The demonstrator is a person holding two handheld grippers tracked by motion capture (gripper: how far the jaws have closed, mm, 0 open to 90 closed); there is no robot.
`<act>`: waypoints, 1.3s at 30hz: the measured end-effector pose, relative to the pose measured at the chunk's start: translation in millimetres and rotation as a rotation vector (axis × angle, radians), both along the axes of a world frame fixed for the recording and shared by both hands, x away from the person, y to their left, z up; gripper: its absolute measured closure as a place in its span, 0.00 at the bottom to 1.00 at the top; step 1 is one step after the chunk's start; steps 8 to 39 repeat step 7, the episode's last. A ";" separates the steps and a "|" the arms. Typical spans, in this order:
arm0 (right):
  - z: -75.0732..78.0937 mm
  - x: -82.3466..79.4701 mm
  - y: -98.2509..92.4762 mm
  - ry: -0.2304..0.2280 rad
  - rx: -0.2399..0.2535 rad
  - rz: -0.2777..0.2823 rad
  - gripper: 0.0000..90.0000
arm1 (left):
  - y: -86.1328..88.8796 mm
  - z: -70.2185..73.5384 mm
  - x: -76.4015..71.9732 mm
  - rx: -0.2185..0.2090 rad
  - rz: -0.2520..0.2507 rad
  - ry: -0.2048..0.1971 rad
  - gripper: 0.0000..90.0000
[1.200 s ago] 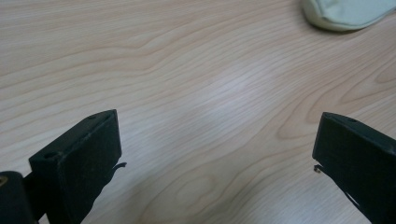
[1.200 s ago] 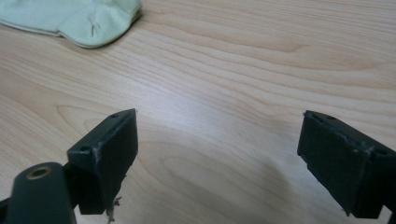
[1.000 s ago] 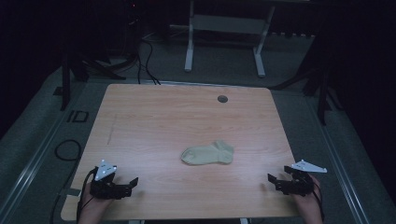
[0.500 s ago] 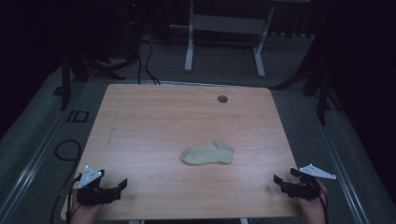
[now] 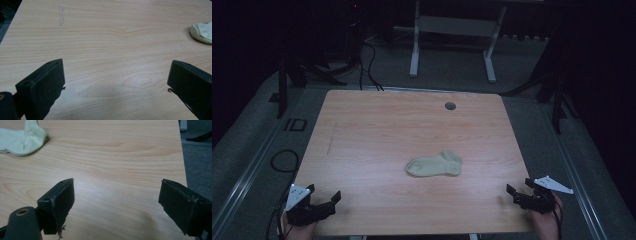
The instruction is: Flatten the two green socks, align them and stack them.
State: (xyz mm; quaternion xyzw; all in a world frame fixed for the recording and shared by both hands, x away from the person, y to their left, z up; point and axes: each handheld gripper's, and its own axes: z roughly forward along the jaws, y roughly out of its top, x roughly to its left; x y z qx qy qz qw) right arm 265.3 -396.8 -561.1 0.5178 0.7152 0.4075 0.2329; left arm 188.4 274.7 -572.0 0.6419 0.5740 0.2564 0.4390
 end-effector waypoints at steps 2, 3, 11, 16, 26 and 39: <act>0.0 0.2 0.7 -0.001 -0.006 0.002 0.15 | -0.7 -1.6 0.8 0.000 -0.004 0.009 0.02; -0.3 0.2 0.7 -0.001 -0.006 0.004 0.15 | -1.0 -2.0 1.0 0.002 -0.007 0.009 0.02; -1.1 0.0 0.9 -0.001 -0.015 0.000 0.15 | -1.8 -3.1 1.2 0.001 -0.015 0.011 0.02; -1.1 0.0 0.9 -0.001 -0.015 0.000 0.15 | -1.8 -3.1 1.2 0.001 -0.015 0.011 0.02; -1.1 0.0 0.9 -0.001 -0.015 0.000 0.15 | -1.8 -3.1 1.2 0.001 -0.015 0.011 0.02; -1.1 0.0 0.9 -0.001 -0.015 0.000 0.15 | -1.8 -3.1 1.2 0.001 -0.015 0.011 0.02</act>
